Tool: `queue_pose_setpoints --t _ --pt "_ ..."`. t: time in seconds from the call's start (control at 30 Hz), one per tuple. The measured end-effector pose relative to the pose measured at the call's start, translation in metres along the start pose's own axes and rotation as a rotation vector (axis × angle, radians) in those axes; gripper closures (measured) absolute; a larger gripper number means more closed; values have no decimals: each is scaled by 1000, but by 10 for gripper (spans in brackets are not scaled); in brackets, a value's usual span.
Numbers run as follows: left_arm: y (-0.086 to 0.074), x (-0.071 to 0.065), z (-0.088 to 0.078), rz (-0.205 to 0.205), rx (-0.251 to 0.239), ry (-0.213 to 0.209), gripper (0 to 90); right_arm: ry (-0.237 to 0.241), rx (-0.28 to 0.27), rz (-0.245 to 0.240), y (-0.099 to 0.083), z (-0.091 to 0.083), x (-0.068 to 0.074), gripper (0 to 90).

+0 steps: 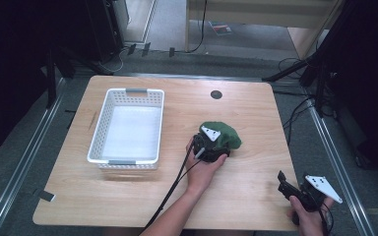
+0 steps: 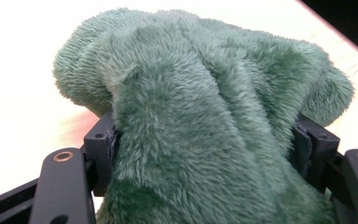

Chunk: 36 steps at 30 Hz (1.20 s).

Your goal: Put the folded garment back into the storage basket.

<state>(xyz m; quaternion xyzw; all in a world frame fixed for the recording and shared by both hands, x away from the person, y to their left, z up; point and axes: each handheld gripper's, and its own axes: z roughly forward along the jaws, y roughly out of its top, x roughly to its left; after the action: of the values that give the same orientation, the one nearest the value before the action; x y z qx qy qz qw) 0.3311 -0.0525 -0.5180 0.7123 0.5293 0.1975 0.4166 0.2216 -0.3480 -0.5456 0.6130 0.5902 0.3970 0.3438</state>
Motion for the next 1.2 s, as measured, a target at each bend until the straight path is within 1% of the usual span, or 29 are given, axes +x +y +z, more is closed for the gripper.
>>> queue_pose_setpoints --t 0.03,0.07,0.1,0.13,0.17,0.2,0.23,0.27,0.3,0.33,0.37,0.4,0.43,0.5,0.53,0.6,0.63,0.67,0.7,0.73,0.9,0.93,0.97,1.0,1.03,1.1,1.13,1.17,1.2 --pt "2 0 -4 1 -11 0 288 -1 0 0 0 0 0 133" --pt "6 1 -11 8 -28 -4 289 -1 0 -1 0 0 0 133" --pt "8 3 -15 7 -35 -11 289 -1 0 -3 0 0 0 133" --pt "8 3 -15 7 -35 -11 290 -1 0 -3 0 0 0 133" --pt "12 6 -22 11 -48 -18 291 0 1 -3 0 0 0 133" --pt "14 7 -26 9 -59 -17 291 0 1 -3 0 0 0 133" --pt "14 7 -26 9 -59 -17 293 -1 2 -4 0 0 0 133" --pt "18 12 -33 6 -73 -25 294 -1 3 -5 0 0 0 133" --pt "18 12 -33 6 -73 -25 295 -1 3 -5 0 0 0 133" --pt "22 16 -39 4 -90 -24 297 -2 2 -7 0 0 0 133" --pt "24 18 -42 2 -99 -24 297 -2 2 -7 0 0 0 133" --pt "24 18 -42 2 -99 -24 297 -2 2 -7 0 0 0 133" --pt "28 23 -48 1 -109 -28 297 -2 3 -2 0 0 0 133" --pt "31 27 -54 -4 -118 -30 298 -3 2 -6 0 0 0 133" --pt "31 27 -54 -4 -118 -30 299 -3 4 -5 0 0 0 133" --pt "35 33 -63 -11 -134 -37 300 -4 4 -6 0 0 1 133" --pt "35 33 -63 -11 -134 -37 301 -4 4 -6 0 0 1 133" --pt "38 35 -69 -8 -149 -36 301 -5 5 -6 0 0 0 133" --pt "38 35 -69 -8 -149 -36 302 -5 5 -6 0 0 0 133" --pt "40 37 -75 -8 -161 -34 302 -7 6 -7 0 1 1 133" --pt "47 43 -90 -9 -187 -40 303 -8 6 -9 0 1 1 133" --pt "47 43 -90 -9 -187 -40 303 -8 6 -9 0 1 1 133" --pt "51 44 -97 -3 -201 -41 303 -8 6 -11 0 1 1 133" --pt "51 44 -97 -3 -201 -41 303 -8 7 -10 0 1 1 133" --pt "55 47 -103 -4 -217 -46 303 -8 7 -12 0 1 1 133" --pt "56 48 -106 -4 -224 -42 303 -8 7 -12 0 1 1 133" --pt "59 52 -110 -12 -232 -42 303 -10 9 -13 0 1 1 134" --pt "59 52 -110 -12 -232 -42 304 -10 9 -13 0 1 1 134" --pt "60 56 -113 -13 -237 -34 303 -11 9 -14 0 1 1 134"
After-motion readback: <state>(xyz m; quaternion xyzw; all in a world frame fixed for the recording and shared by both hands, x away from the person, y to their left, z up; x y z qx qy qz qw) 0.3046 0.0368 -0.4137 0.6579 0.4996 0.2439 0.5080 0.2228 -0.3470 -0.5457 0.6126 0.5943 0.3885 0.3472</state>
